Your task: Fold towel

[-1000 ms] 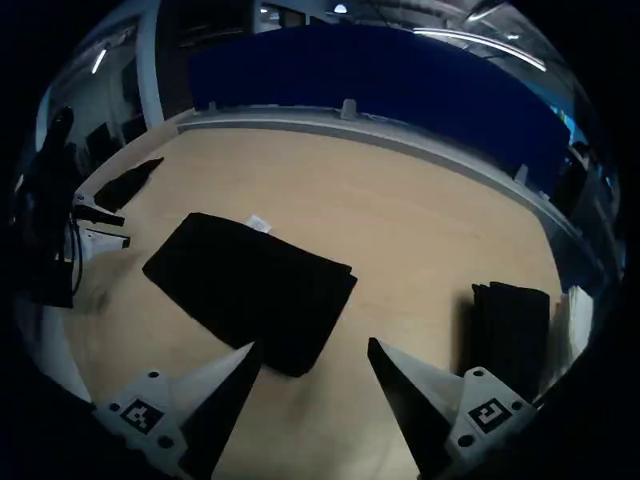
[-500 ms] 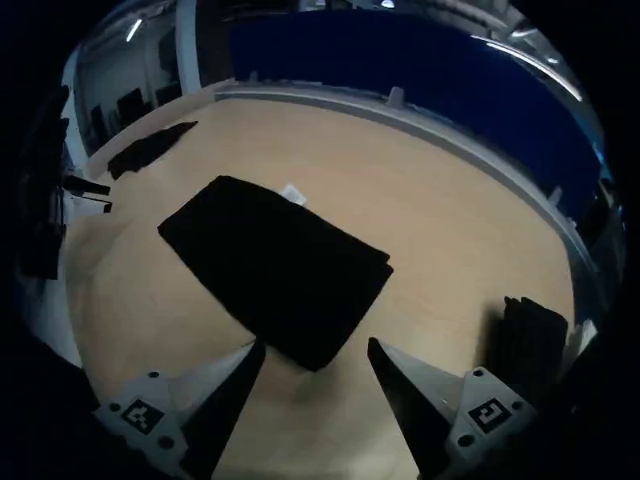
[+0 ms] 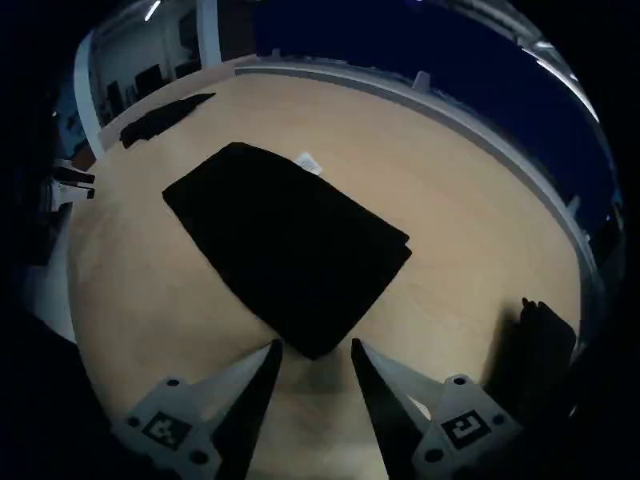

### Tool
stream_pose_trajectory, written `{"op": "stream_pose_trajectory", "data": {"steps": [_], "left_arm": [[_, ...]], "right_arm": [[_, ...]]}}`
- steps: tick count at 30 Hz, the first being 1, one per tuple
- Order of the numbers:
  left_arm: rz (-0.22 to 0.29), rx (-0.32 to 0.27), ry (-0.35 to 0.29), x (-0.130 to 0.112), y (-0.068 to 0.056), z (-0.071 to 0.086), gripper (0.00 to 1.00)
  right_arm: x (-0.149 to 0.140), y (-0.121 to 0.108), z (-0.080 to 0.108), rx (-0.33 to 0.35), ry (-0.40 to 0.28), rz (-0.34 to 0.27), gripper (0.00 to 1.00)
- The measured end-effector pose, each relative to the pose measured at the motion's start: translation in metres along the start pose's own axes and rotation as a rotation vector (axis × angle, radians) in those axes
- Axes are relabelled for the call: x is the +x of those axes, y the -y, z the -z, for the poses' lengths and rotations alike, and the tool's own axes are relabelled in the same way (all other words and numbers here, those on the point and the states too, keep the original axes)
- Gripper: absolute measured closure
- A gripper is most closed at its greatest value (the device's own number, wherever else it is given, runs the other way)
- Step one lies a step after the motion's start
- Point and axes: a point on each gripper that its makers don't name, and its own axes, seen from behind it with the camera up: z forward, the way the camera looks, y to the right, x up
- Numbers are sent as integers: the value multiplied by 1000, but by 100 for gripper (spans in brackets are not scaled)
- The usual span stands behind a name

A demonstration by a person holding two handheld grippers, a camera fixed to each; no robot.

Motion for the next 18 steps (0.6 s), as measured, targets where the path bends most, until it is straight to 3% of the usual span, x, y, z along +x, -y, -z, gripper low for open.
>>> {"op": "stream_pose_trajectory", "data": {"steps": [9,18], "left_arm": [[-9,1,3,-4,-1,7,15],[-7,0,10,-10,-1,7,15]], "right_arm": [[-4,4,-3,14,0,-18,65],[0,3,-2,17,-14,-28,86]]}}
